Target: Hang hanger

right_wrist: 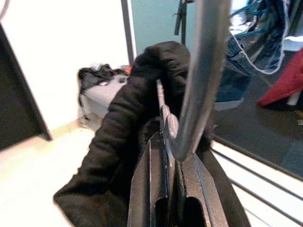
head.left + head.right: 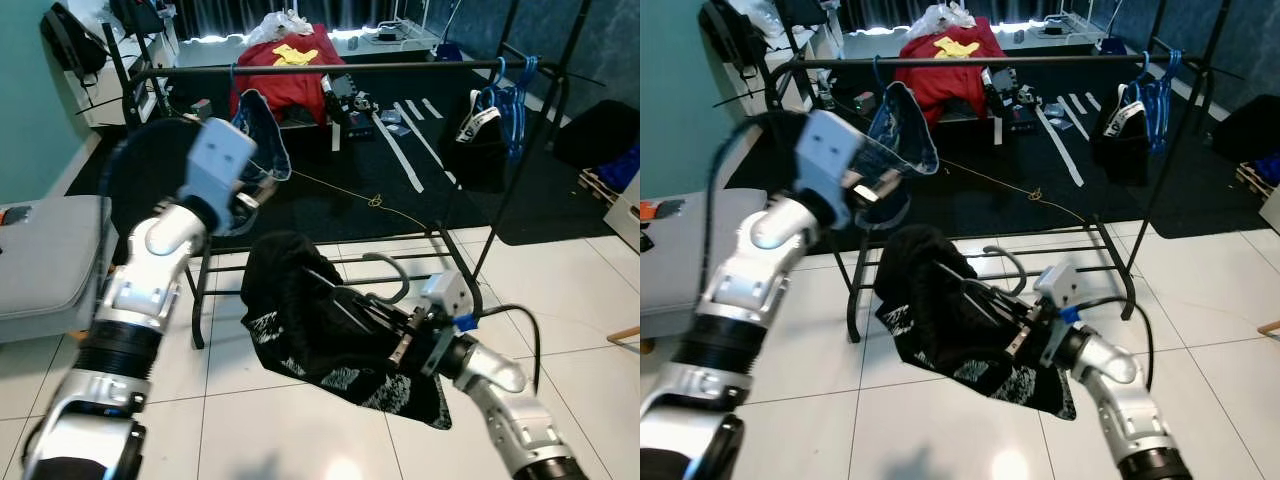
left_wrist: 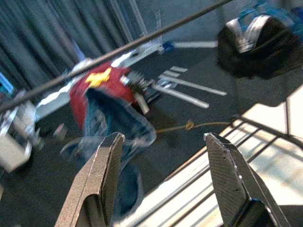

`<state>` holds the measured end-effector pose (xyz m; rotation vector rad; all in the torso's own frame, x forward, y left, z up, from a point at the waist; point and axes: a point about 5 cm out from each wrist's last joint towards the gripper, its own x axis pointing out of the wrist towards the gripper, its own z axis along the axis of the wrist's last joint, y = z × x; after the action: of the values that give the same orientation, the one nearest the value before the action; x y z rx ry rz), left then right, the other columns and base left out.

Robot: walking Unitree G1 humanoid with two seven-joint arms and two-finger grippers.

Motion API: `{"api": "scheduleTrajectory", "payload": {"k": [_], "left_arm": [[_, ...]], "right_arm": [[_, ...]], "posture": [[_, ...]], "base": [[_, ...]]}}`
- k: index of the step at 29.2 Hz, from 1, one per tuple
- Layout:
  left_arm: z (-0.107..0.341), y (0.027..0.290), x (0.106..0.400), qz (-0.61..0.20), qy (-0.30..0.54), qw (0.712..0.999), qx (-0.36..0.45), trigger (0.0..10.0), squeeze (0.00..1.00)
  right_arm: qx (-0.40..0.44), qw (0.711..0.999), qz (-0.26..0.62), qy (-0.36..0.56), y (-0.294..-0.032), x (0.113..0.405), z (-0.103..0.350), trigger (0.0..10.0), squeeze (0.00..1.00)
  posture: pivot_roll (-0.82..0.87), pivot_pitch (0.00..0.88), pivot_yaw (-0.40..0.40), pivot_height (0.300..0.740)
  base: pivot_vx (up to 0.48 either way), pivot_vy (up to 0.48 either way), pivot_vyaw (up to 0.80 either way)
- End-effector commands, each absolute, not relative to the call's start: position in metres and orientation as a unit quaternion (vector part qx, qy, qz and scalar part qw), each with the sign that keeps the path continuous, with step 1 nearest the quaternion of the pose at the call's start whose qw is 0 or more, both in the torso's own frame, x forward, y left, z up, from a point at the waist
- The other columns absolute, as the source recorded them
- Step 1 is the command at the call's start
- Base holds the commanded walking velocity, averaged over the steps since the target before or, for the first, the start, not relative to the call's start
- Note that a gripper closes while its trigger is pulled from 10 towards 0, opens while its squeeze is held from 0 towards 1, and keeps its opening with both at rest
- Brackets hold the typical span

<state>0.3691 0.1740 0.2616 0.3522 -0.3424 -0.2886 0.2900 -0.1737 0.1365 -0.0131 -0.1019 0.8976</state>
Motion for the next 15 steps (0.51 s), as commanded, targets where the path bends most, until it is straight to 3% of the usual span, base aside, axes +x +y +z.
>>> {"api": "scheduleTrajectory", "payload": {"k": [1, 3, 4, 6, 7, 9, 12, 13, 14, 15], "left_arm": [[0.266, 0.188, 0.370, -0.132, -0.173, 0.962, 0.164, 10.0, 0.00], [0.267, 0.194, 0.368, -0.152, -0.175, 0.960, 0.158, 10.0, 0.00], [0.259, 0.193, 0.363, -0.215, -0.156, 0.952, 0.151, 10.0, 0.00], [0.259, 0.193, 0.363, -0.215, -0.156, 0.952, 0.151, 10.0, 0.00], [0.246, 0.189, 0.354, -0.296, -0.120, 0.934, 0.158, 10.0, 0.00], [0.217, 0.183, 0.333, -0.423, -0.041, 0.886, 0.186, 10.0, 0.00], [0.213, 0.175, 0.316, -0.491, -0.030, 0.852, 0.181, 10.0, 0.00], [0.213, 0.175, 0.316, -0.491, -0.030, 0.852, 0.181, 10.0, 0.00], [0.215, 0.169, 0.309, -0.519, -0.039, 0.835, 0.180, 10.0, 0.00], [0.215, 0.169, 0.309, -0.519, -0.039, 0.835, 0.180, 10.0, 0.00]], "right_arm": [[0.013, 0.889, 0.451, -0.079, -0.173, 0.294, 0.157, 1.6, 0.00], [0.025, 0.880, 0.468, -0.078, -0.180, 0.293, 0.164, 2.0, 0.00], [0.036, 0.870, 0.486, -0.073, -0.187, 0.293, 0.171, 0.5, 0.00], [0.036, 0.870, 0.486, -0.073, -0.187, 0.293, 0.171, 0.5, 0.00], [0.044, 0.859, 0.506, -0.063, -0.192, 0.292, 0.177, 0.0, 0.00], [0.021, 0.834, 0.550, -0.023, -0.203, 0.290, 0.184, 0.9, 0.00], [-0.011, 0.811, 0.584, 0.021, -0.212, 0.287, 0.186, 4.0, 0.00], [-0.011, 0.811, 0.584, 0.021, -0.212, 0.287, 0.186, 4.0, 0.00], [-0.022, 0.802, 0.596, 0.039, -0.215, 0.286, 0.187, 10.0, 0.00], [-0.022, 0.802, 0.596, 0.039, -0.215, 0.286, 0.187, 10.0, 0.00]], "posture": [[0.03, 0.085, 0.064, 0.740], [0.03, 0.085, 0.064, 0.740], [0.04, 0.085, 0.057, 0.740], [0.04, 0.085, 0.057, 0.740], [0.04, 0.085, 0.055, 0.740], [0.04, 0.087, 0.053, 0.740], [0.04, 0.089, 0.048, 0.740], [0.04, 0.089, 0.048, 0.740], [0.04, 0.090, 0.048, 0.740], [0.04, 0.090, 0.048, 0.740]], "base": [[0.000, 0.000, 0.00], [0.000, 0.000, 0.00], [0.000, 0.000, 0.00], [0.000, 0.000, 0.00], [0.000, 0.000, 0.00], [0.000, 0.000, 0.00], [0.000, 0.000, 0.00], [0.000, 0.000, 0.00], [0.000, 0.000, 0.00], [0.000, 0.000, 0.00]]}}
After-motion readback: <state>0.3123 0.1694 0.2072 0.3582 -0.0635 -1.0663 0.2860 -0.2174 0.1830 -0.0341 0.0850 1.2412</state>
